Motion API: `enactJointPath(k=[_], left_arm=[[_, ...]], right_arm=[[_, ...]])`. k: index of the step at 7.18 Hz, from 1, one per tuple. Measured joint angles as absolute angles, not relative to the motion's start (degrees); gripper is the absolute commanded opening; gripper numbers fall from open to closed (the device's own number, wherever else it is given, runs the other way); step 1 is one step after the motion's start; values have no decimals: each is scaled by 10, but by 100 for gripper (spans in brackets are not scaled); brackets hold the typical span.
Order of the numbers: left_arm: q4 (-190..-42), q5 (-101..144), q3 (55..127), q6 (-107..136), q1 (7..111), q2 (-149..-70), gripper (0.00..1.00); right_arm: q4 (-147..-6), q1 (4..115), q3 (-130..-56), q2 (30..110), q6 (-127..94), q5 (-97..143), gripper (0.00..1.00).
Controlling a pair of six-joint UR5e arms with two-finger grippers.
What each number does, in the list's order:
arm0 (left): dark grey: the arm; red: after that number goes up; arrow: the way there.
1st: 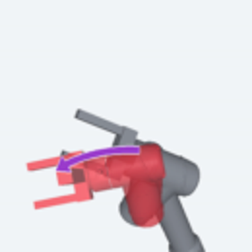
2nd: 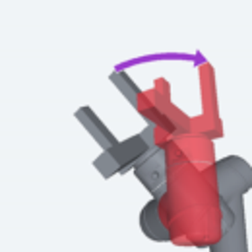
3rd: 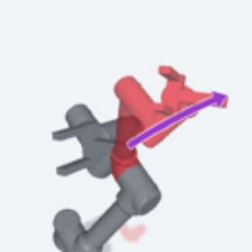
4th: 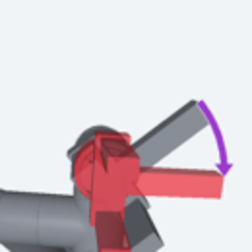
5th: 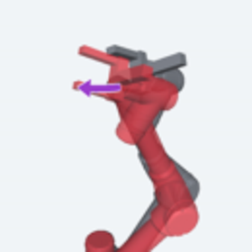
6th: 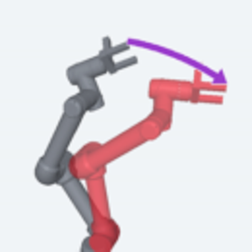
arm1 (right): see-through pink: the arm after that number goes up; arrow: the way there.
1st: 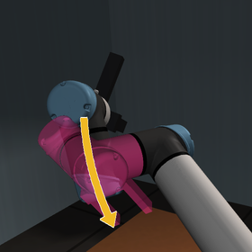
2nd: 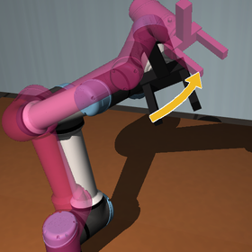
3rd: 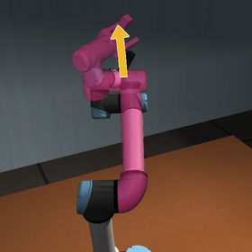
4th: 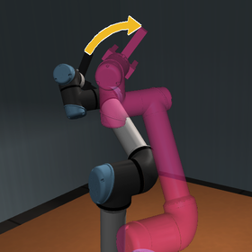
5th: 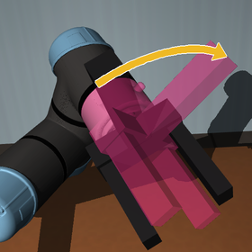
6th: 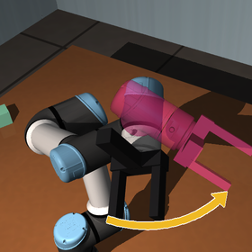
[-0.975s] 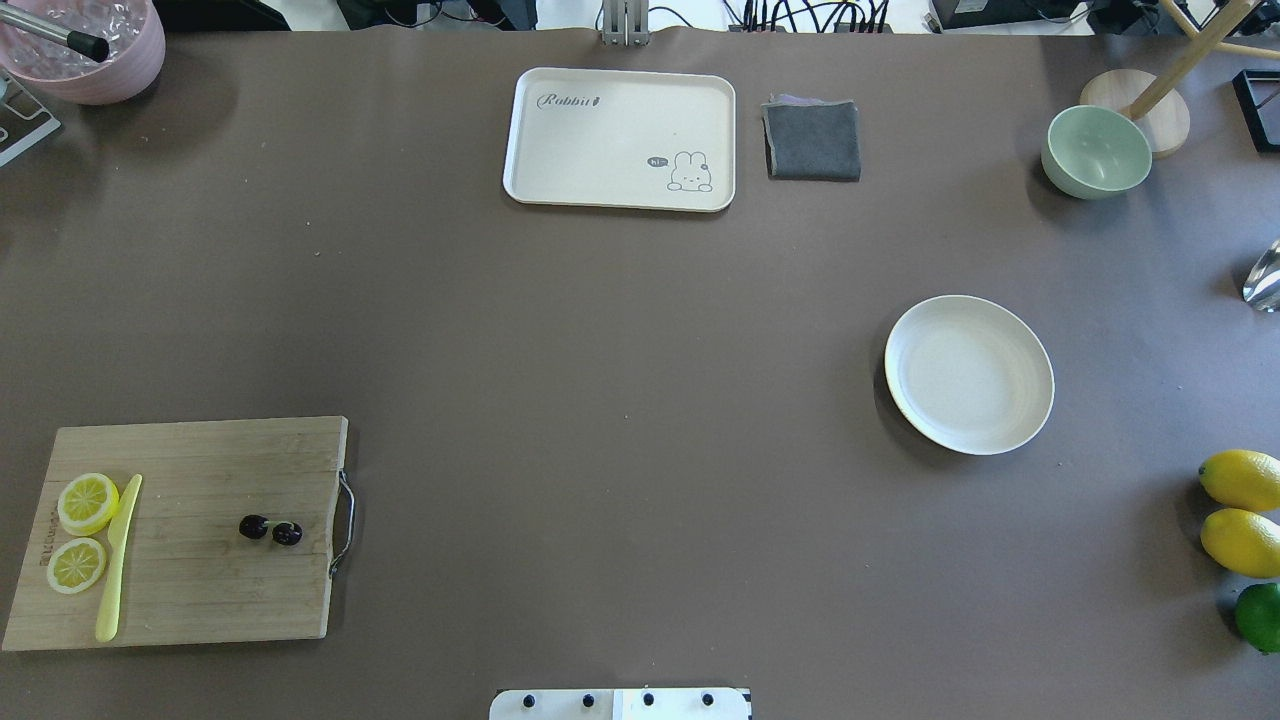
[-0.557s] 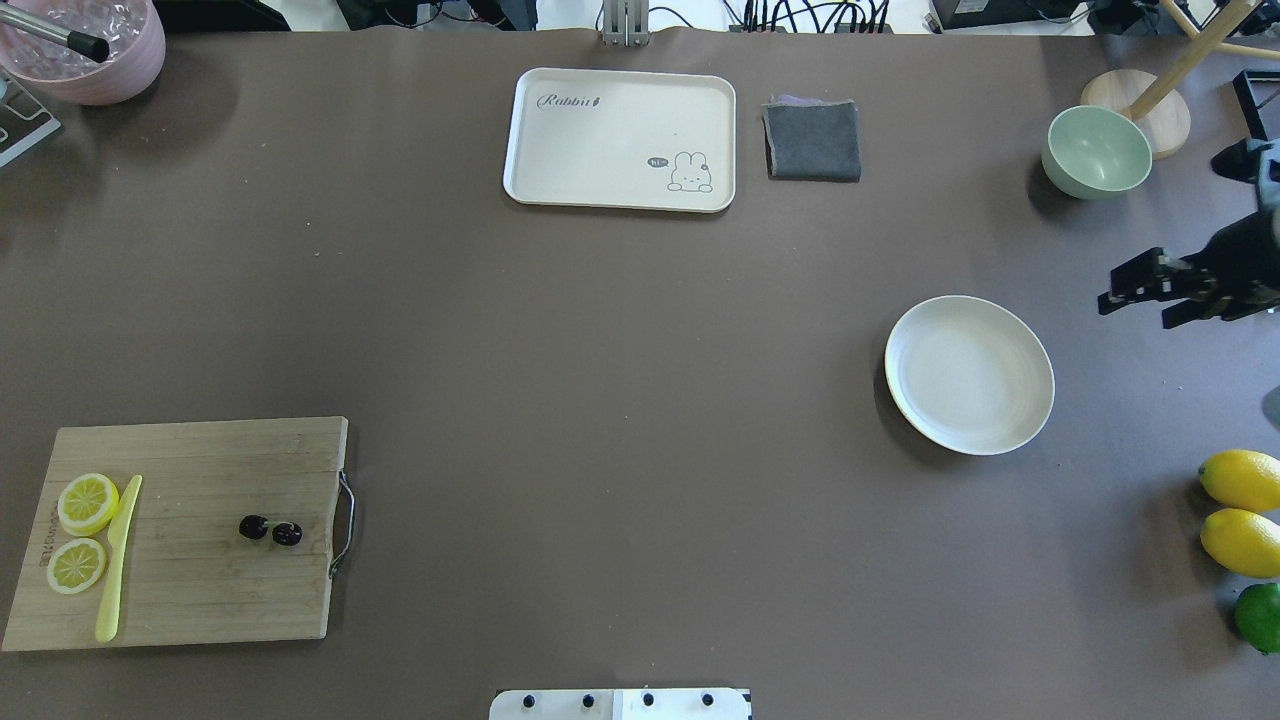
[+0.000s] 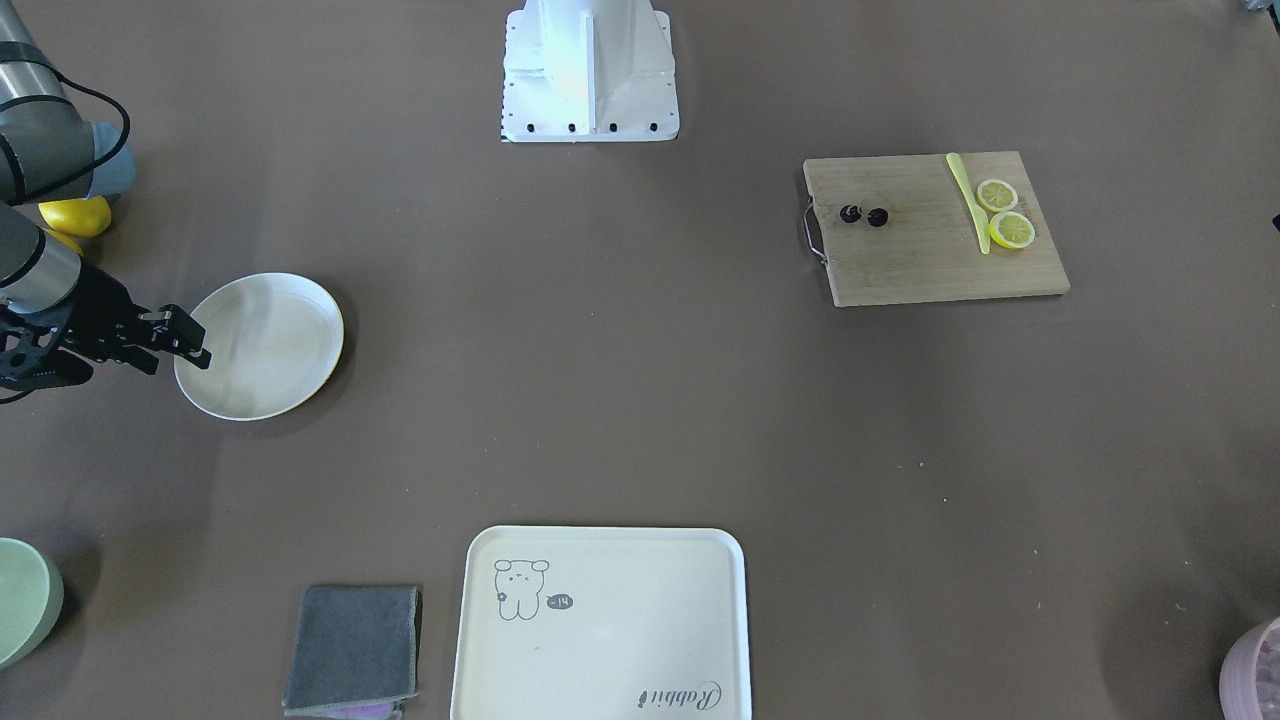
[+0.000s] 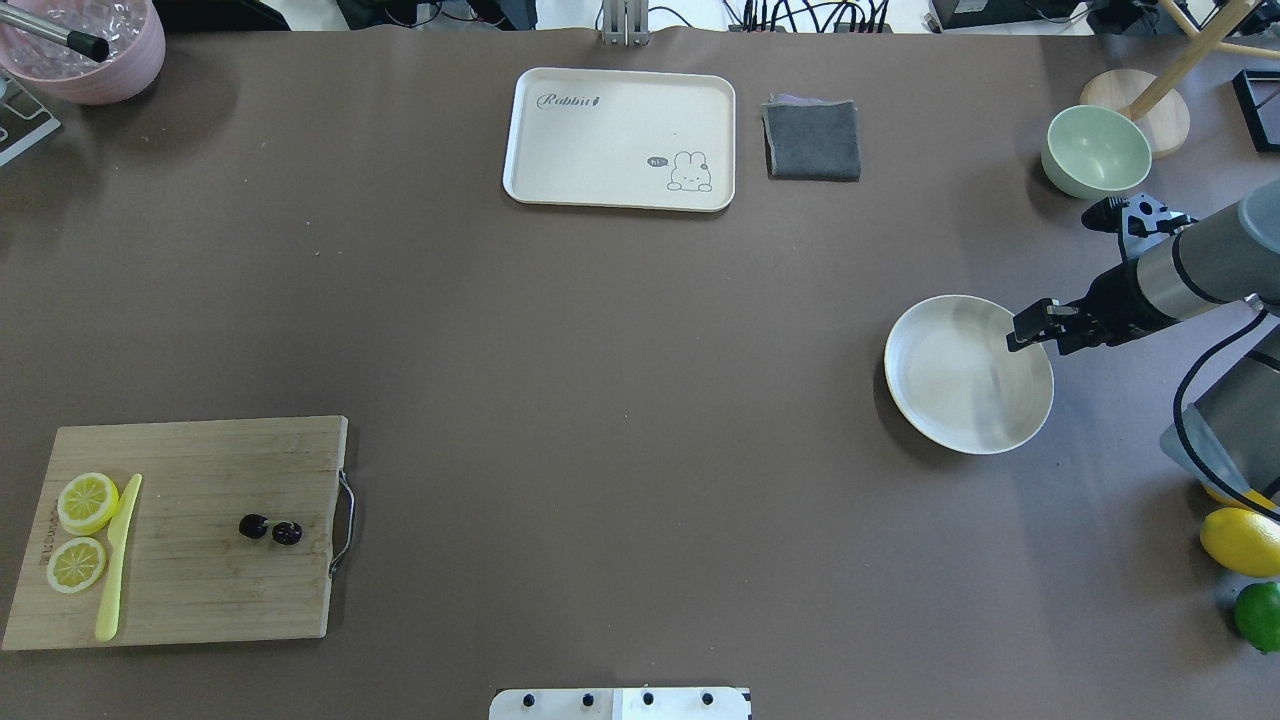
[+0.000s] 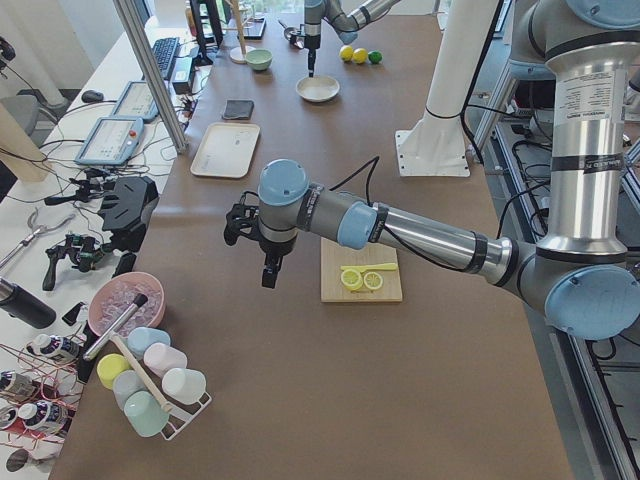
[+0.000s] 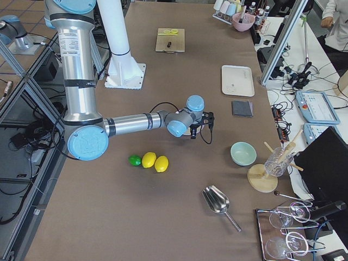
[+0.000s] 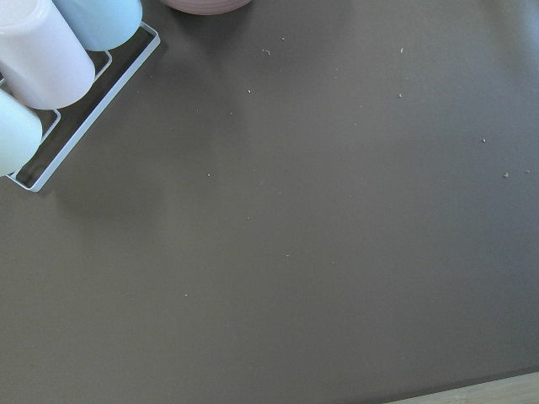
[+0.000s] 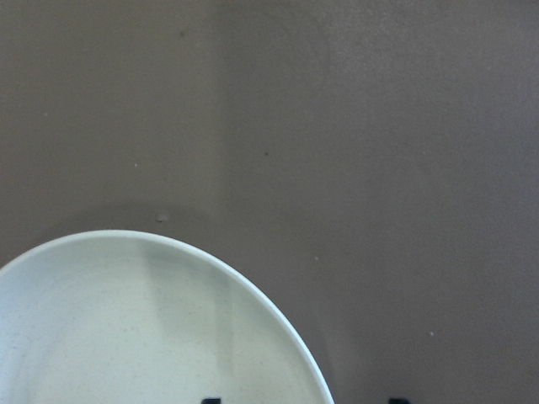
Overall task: Place red cherry on plate
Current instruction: 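Reach the right gripper to the white plate rim and grip it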
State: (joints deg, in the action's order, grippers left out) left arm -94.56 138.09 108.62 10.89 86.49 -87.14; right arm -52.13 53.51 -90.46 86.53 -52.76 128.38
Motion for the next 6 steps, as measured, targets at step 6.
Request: enactJointPath(k=[6], left_arm=[[-945, 1384, 1087, 113, 864, -873, 97]], right_arm=[[-512, 532, -908, 882, -506, 1311, 0]])
